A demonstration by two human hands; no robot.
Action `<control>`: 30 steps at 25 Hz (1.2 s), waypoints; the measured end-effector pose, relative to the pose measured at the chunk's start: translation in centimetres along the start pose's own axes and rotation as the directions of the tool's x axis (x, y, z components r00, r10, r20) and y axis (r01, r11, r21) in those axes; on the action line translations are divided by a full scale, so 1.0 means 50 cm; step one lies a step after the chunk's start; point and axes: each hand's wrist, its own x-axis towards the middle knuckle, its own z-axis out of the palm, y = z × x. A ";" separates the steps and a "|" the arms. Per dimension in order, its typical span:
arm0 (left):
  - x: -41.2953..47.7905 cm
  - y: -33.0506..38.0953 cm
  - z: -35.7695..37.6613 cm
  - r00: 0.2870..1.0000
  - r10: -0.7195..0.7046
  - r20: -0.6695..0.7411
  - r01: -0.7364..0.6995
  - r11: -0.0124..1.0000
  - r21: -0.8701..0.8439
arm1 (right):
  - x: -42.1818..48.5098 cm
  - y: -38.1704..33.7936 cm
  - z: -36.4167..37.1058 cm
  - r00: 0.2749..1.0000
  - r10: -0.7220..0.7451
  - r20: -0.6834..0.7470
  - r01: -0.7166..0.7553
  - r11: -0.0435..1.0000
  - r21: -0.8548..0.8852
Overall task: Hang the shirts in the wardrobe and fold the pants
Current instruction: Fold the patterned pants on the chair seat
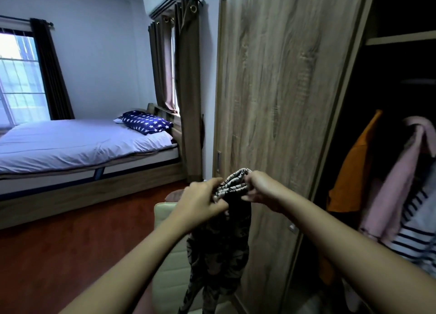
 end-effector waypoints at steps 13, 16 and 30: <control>0.066 -0.032 -0.071 0.954 0.156 0.255 -0.225 0.937 0.267 | -0.007 0.067 -0.030 0.788 -0.616 0.004 0.557 0.710 -0.431; 0.065 -0.036 -0.087 0.962 0.207 0.180 -0.227 0.969 0.100 | 0.006 0.063 -0.034 0.727 -0.678 -0.108 0.595 0.701 -0.393; 0.124 0.037 -0.306 0.935 0.325 0.143 -0.352 0.899 0.261 | 0.016 0.208 0.102 0.919 -0.384 0.095 0.384 0.923 0.012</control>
